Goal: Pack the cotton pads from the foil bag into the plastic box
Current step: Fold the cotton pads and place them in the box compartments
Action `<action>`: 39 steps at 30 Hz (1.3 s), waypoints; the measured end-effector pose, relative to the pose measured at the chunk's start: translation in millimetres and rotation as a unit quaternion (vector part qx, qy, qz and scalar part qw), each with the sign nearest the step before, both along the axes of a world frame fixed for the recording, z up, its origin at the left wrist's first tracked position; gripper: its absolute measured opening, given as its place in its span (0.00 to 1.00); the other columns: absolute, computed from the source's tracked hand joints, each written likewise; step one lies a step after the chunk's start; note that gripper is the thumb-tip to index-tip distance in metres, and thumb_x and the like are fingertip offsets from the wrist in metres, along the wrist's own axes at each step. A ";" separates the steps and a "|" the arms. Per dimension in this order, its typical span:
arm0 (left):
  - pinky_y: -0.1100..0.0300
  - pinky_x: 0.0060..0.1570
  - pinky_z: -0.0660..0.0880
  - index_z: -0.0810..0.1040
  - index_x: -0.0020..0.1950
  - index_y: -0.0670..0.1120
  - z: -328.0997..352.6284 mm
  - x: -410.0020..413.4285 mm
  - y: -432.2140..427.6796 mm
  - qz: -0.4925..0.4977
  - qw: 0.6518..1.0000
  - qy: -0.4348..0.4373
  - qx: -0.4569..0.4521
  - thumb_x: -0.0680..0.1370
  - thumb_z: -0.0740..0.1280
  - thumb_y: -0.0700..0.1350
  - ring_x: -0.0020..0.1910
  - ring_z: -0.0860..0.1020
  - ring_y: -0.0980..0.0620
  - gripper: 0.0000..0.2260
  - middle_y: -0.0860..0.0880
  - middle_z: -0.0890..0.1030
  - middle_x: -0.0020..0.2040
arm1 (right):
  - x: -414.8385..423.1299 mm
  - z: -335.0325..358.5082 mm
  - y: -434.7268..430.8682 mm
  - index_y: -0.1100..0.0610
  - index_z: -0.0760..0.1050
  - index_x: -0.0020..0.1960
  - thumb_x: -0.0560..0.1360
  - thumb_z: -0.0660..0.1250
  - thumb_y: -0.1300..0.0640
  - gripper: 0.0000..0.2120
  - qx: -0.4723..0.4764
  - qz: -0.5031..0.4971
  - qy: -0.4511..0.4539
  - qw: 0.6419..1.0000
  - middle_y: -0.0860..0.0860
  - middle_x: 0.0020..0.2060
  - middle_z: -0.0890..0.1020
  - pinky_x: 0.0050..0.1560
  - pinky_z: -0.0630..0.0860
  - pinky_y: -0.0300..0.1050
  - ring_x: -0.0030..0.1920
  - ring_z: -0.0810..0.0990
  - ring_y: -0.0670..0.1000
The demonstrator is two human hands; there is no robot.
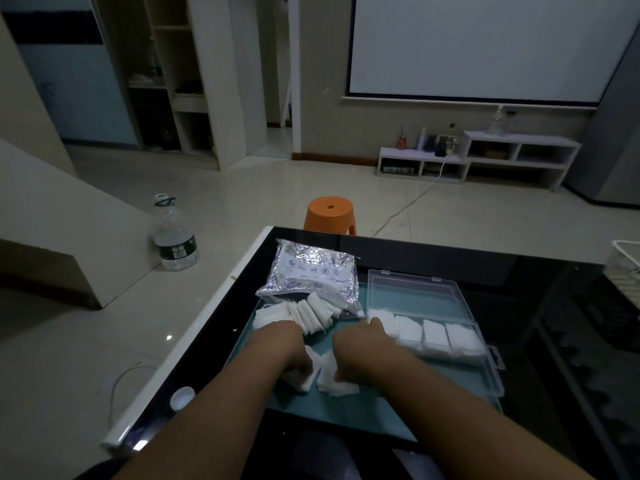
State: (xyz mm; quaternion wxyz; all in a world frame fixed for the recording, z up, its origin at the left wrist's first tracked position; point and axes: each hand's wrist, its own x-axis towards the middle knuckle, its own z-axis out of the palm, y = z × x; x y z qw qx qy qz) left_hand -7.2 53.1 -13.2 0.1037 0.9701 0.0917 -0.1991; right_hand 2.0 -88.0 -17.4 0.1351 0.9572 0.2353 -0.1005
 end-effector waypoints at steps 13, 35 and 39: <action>0.58 0.43 0.78 0.80 0.51 0.44 4.8 -1.1 7.7 0.030 0.994 -0.030 -0.102 0.71 0.71 0.47 0.50 0.81 0.44 0.11 0.41 0.81 0.52 | -6.0 5.2 -0.6 0.57 0.66 0.68 0.74 0.61 0.56 0.22 0.043 -0.020 0.056 0.997 0.59 0.63 0.77 0.69 0.56 0.60 0.65 0.73 0.60; 0.60 0.40 0.71 0.77 0.47 0.47 22.2 12.1 11.5 0.067 0.962 -0.182 -0.194 0.70 0.73 0.48 0.43 0.77 0.49 0.09 0.47 0.81 0.47 | 7.5 28.5 -14.4 0.50 0.67 0.62 0.73 0.71 0.56 0.21 0.215 -0.049 0.055 0.974 0.55 0.59 0.78 0.56 0.71 0.52 0.57 0.77 0.58; 0.57 0.45 0.73 0.79 0.54 0.45 18.0 15.1 2.3 0.078 0.942 -0.191 -0.265 0.73 0.69 0.45 0.47 0.77 0.48 0.10 0.47 0.81 0.50 | 6.2 41.6 -35.7 0.53 0.66 0.67 0.76 0.67 0.61 0.21 0.337 -0.121 0.063 0.932 0.57 0.63 0.77 0.53 0.75 0.49 0.58 0.76 0.58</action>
